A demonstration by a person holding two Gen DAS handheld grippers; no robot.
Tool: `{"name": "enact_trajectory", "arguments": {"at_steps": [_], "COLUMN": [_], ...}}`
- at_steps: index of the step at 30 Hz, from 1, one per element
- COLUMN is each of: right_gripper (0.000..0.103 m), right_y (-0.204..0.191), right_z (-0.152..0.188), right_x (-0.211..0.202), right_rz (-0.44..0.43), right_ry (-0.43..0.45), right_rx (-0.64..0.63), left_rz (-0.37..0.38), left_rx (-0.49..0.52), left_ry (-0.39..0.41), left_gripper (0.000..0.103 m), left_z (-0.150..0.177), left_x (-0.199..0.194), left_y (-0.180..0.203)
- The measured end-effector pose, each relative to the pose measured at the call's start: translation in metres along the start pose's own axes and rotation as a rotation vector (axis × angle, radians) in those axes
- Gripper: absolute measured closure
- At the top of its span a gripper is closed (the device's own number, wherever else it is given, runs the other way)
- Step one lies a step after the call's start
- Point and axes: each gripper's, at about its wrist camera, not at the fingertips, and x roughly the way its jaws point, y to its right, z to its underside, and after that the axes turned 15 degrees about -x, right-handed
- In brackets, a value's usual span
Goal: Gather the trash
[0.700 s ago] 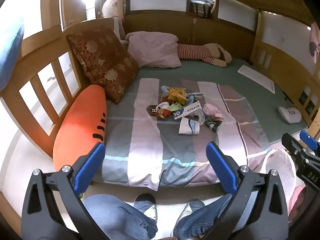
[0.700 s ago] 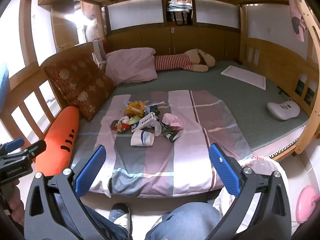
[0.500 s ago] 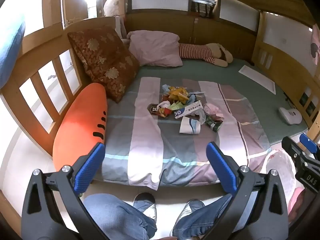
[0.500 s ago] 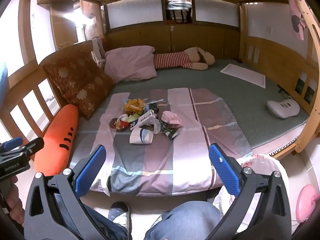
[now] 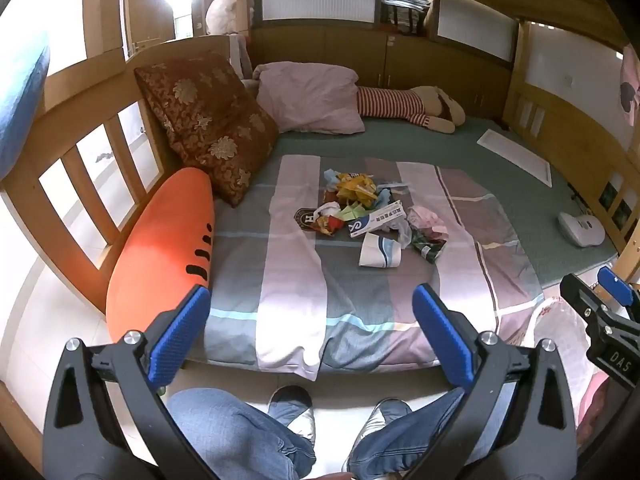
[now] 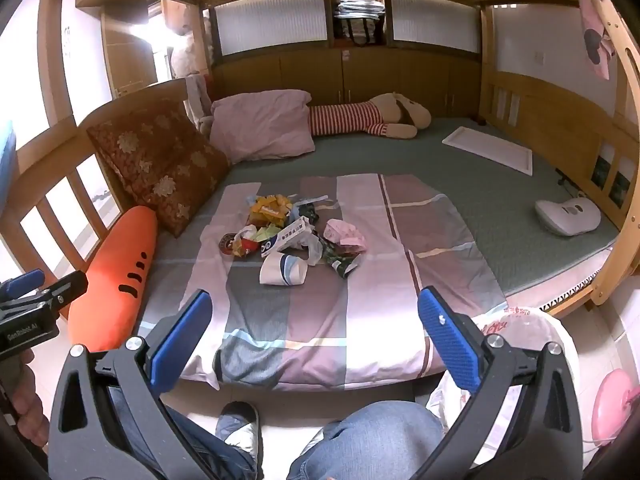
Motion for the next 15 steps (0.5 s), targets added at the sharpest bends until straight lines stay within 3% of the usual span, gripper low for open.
{"name": "enact_trajectory", "arguments": {"at_steps": [15], "right_gripper": [0.003], "right_y": [-0.0015], "right_z": [0.0003], "right_x": [0.0001], "right_rz": [0.000], "right_ry": [-0.004], "right_rx": [0.002], "left_rz": [0.000], "left_rx": [0.004], "left_ry": [0.003], "left_gripper": [0.003], "left_z": [0.0041], "left_x": [0.0007], "left_y": [-0.0020]}}
